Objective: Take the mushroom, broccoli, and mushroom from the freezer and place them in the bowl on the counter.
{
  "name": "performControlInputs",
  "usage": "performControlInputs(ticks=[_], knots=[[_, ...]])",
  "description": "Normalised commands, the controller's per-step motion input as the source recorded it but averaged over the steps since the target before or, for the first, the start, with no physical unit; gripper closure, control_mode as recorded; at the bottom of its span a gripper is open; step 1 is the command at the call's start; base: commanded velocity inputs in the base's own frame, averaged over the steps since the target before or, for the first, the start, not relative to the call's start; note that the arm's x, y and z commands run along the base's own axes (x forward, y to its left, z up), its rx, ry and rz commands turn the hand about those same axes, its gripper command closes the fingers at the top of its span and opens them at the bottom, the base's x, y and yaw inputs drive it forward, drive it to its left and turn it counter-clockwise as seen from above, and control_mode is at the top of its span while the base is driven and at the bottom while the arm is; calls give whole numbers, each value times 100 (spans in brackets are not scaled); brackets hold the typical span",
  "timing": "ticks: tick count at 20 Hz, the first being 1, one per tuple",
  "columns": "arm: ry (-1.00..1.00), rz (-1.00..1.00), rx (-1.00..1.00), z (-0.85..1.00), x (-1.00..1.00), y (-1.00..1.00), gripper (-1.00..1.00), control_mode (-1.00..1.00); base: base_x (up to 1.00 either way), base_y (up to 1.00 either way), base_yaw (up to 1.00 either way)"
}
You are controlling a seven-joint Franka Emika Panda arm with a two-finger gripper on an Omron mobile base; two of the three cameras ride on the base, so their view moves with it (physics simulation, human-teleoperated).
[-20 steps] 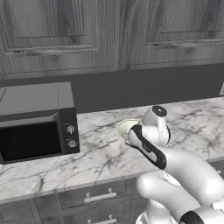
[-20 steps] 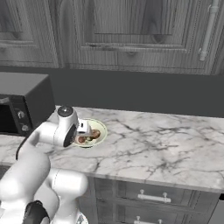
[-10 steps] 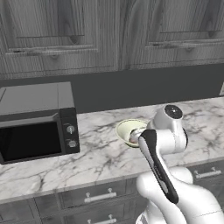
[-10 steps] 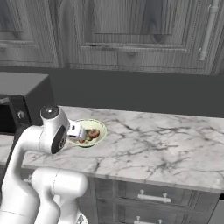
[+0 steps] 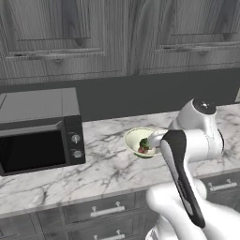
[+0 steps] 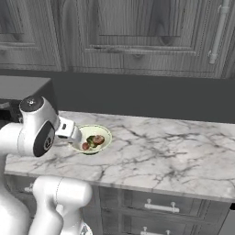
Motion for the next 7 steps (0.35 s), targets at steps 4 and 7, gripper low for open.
performControlInputs(ticks=[4, 7], knots=[[-12, 5, 0, 22, -51, -16, -100, -100, 0, 0, 0], [-14, 3, 0, 22, -49, -23, -100, -100, 0, 0, 0]])
